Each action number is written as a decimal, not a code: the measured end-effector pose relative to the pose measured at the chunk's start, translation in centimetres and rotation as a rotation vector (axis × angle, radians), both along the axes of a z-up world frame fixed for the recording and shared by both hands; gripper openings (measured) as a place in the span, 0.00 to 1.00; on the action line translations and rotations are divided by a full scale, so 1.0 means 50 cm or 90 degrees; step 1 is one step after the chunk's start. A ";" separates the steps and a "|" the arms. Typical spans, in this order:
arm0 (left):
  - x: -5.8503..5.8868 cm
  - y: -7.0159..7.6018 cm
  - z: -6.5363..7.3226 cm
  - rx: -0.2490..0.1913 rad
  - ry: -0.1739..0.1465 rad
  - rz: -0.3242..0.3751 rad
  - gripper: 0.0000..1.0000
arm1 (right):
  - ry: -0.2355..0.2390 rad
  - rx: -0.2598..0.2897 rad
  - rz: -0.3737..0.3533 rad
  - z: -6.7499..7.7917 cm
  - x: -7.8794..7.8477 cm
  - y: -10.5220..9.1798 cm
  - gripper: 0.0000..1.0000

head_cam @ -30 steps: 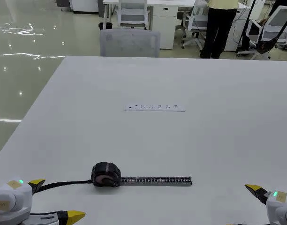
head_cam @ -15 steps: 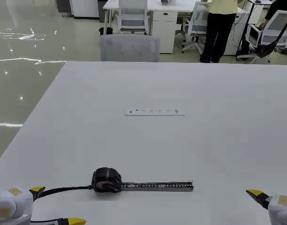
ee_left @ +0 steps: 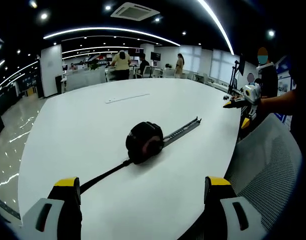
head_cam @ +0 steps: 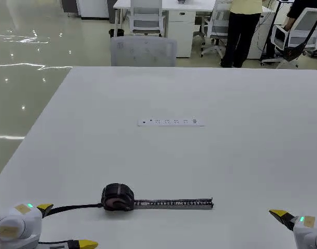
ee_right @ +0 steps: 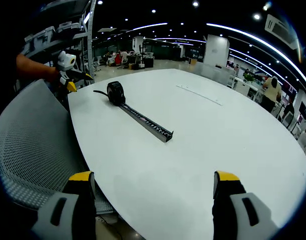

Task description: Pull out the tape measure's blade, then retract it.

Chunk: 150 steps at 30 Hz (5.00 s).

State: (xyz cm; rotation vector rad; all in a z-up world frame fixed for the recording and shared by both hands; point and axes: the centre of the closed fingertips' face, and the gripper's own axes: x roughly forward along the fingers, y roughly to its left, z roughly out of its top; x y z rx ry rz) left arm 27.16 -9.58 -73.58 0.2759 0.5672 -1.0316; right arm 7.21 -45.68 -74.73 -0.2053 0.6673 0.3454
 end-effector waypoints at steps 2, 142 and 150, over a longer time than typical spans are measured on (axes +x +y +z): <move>0.002 -0.009 0.010 -0.008 0.000 0.006 1.00 | 0.000 -0.006 0.009 0.007 0.006 0.002 1.00; 0.074 -0.189 -0.037 -0.050 -0.057 0.266 1.00 | 0.274 -0.184 0.446 -0.145 0.260 0.045 0.15; 0.087 -0.199 -0.048 -0.052 -0.031 0.289 0.95 | 0.277 -0.182 0.436 -0.150 0.259 0.041 0.14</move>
